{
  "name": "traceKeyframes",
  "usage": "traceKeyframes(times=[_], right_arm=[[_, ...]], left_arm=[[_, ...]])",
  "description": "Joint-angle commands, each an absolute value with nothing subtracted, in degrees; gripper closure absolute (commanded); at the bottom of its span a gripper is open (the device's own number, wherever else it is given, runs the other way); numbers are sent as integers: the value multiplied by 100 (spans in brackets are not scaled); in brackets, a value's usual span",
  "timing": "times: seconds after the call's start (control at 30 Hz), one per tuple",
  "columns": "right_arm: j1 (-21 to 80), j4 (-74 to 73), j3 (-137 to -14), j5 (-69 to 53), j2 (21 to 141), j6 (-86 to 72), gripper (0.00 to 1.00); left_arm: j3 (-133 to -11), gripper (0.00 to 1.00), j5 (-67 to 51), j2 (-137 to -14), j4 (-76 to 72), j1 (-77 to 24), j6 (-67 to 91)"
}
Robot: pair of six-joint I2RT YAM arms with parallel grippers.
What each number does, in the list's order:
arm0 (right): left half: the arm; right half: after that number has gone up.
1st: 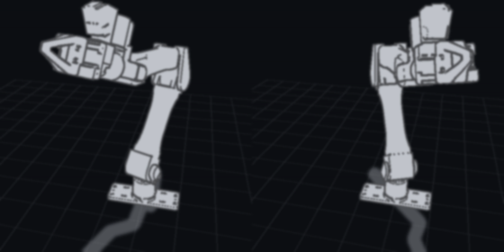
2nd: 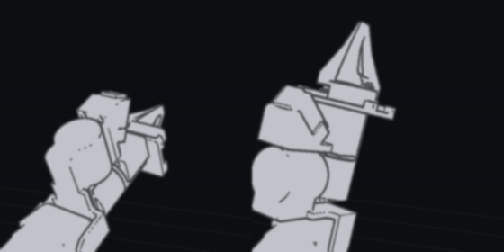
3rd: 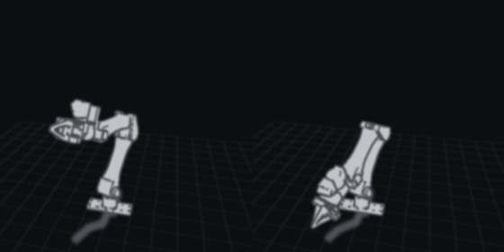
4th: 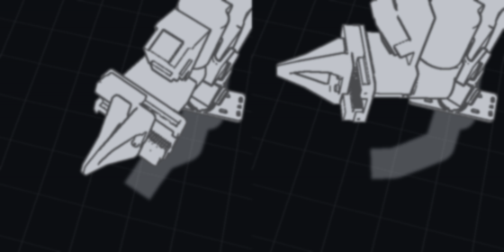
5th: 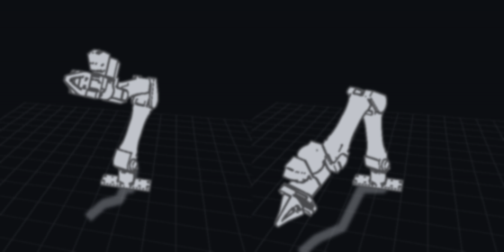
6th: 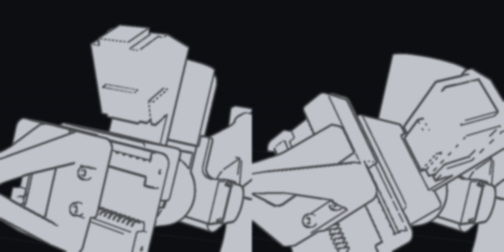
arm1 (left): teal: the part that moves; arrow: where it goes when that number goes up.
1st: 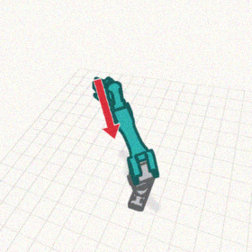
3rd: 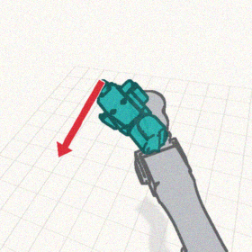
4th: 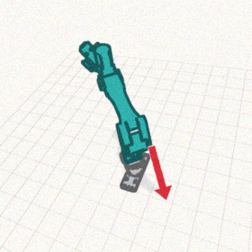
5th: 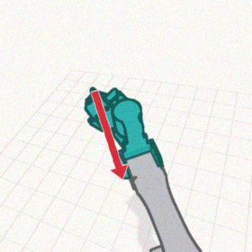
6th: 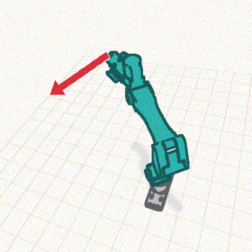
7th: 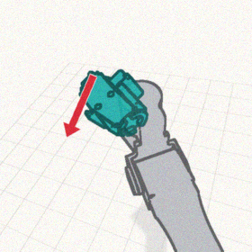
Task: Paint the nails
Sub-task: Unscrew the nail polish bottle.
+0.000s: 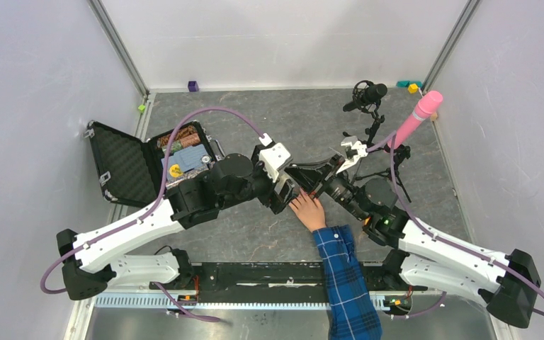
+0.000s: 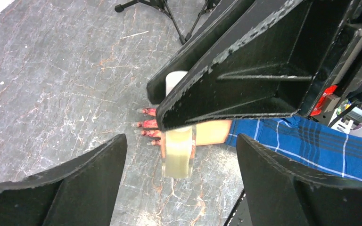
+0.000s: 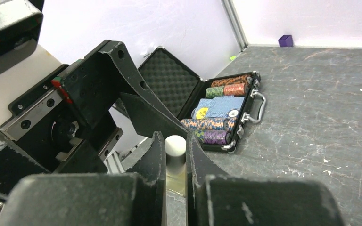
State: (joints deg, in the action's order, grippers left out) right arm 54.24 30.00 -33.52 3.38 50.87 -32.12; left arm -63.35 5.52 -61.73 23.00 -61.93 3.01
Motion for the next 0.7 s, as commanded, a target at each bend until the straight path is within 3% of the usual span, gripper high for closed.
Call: traceKeyframes(times=[0.0,0.2,0.47,0.67], right_arm=[[5405,3208,-3454,734,4854,-3200,100],[5406,3217,-3456,740,4799,-3207,100],[5405,3329,-3429,618,4859,-3312,100],[5404,3401,-3432,585,4897,-3352,100]], left_arm=[[-6293,7,579,-5988,2081,-6137,362],[-6335,16,398,-6061,2073,-6032,508],[-6236,37,-329,-6070,1752,-5695,914],[-6233,41,-542,-6151,1689,-5619,997]])
